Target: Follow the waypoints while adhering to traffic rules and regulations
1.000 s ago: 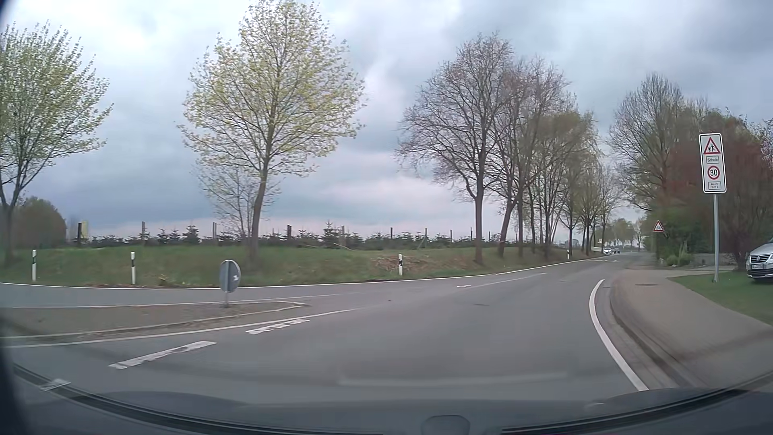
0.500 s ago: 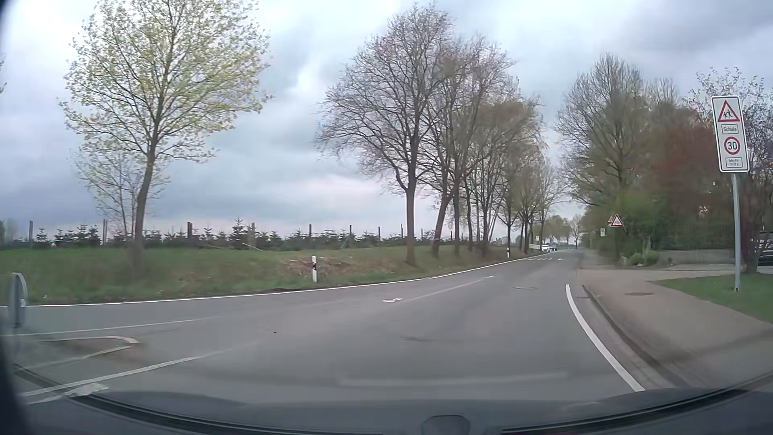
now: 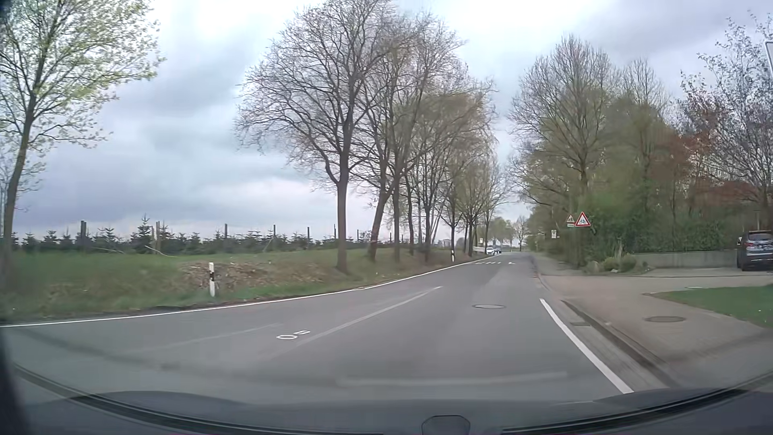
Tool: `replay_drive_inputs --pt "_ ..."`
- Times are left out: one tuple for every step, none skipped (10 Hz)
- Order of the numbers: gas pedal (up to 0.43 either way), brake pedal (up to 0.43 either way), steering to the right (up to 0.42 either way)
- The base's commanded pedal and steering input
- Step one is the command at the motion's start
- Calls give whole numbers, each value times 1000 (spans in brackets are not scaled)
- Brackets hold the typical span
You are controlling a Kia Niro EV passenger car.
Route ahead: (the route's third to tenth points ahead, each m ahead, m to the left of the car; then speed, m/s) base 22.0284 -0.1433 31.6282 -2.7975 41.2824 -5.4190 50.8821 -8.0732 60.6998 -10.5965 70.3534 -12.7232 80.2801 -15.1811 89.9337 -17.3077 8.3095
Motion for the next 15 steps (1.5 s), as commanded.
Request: replay_drive_inputs --pt "130 0 121" --pt "130 0 112" --pt "138 0 101" --pt "150 0 95" --pt "150 0 94" --pt "150 0 93" --pt "150 0 89" --pt "157 0 83" --pt "157 0 73" --pt "157 0 61" --pt "169 0 50" --pt "177 0 39" --pt "177 0 30" --pt "177 0 23" --pt "177 0 18"
